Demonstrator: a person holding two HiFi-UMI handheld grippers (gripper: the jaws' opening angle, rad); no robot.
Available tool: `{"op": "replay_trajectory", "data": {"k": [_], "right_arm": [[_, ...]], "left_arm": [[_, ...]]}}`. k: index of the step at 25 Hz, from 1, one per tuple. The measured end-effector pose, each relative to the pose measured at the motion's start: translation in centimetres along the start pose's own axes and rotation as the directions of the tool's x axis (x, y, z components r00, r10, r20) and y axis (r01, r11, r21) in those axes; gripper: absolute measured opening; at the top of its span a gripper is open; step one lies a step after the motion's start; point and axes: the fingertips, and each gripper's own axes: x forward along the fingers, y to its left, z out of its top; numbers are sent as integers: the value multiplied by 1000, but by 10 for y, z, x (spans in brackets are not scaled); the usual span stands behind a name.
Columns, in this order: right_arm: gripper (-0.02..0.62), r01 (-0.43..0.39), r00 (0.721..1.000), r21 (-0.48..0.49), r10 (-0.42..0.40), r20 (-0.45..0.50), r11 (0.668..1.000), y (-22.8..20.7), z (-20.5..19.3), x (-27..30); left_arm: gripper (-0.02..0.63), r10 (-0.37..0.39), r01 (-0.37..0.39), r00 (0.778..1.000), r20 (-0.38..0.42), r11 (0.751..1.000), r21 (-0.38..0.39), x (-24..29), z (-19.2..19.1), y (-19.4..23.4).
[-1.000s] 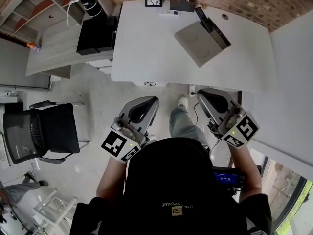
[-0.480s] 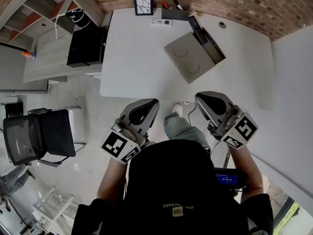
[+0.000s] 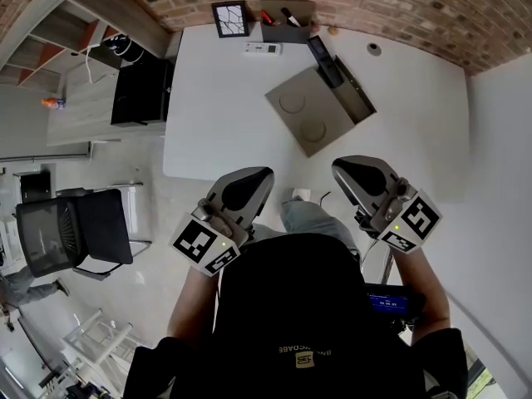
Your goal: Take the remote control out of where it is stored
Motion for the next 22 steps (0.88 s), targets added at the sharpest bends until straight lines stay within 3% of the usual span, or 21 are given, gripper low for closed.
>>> {"op": "replay_trajectory", "data": {"k": [4,11,22], "right_arm": [[6,9,1000,14,-10,14,1000,-13,3,-5],[6,68,997,-1,-68,30,998,-29,11,-16],[6,230,972,-10,-230,40,973,-47,31,-16]], "left_arm": [[8,16,-17,999,-35,999,-28,13,-1,7],[8,-28,21,997,-75,995,-92,41,-5,23],[9,-160,144,984,-82,975,-168,87,3,73]]}}
